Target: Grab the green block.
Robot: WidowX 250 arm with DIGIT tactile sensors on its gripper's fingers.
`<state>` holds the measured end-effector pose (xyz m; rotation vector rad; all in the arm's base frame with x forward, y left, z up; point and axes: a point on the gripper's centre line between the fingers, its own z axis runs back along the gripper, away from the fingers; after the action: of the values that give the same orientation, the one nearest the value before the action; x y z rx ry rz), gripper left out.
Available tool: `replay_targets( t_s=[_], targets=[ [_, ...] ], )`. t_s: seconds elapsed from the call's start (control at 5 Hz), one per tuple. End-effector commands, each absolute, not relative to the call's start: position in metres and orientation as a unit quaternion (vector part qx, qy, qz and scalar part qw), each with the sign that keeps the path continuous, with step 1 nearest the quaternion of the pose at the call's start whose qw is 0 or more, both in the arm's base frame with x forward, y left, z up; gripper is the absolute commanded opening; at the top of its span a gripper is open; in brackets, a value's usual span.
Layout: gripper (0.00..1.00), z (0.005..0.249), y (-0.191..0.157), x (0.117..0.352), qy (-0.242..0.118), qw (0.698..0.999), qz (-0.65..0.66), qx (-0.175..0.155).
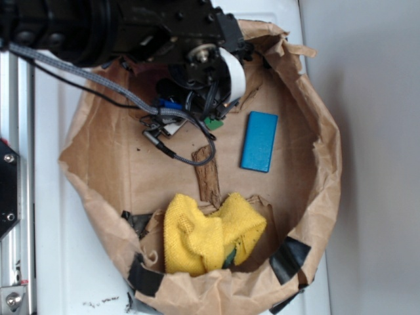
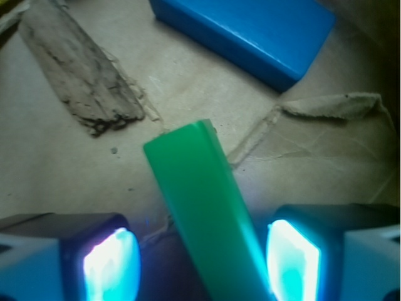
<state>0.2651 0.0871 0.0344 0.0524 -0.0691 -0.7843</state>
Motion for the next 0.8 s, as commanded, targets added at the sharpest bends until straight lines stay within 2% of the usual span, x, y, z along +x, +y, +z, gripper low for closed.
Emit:
replay_targets(
  t_s=[0.0, 0.2, 0.4, 0.6],
  targets=[
    [0.00, 0.039, 0.077, 0.275, -0.046, 0.924, -0.375, 0.054],
    [0.00, 0.056, 0.078, 0.271, -0.044, 0.925, -0.377, 0.034],
    [0.00, 0.100, 0.073, 0.250, -0.068, 0.933, -0.352, 0.036],
    [0.00, 0.130, 0.064, 0.238, -0.086, 0.968, -0.233, 0.041]
  ],
)
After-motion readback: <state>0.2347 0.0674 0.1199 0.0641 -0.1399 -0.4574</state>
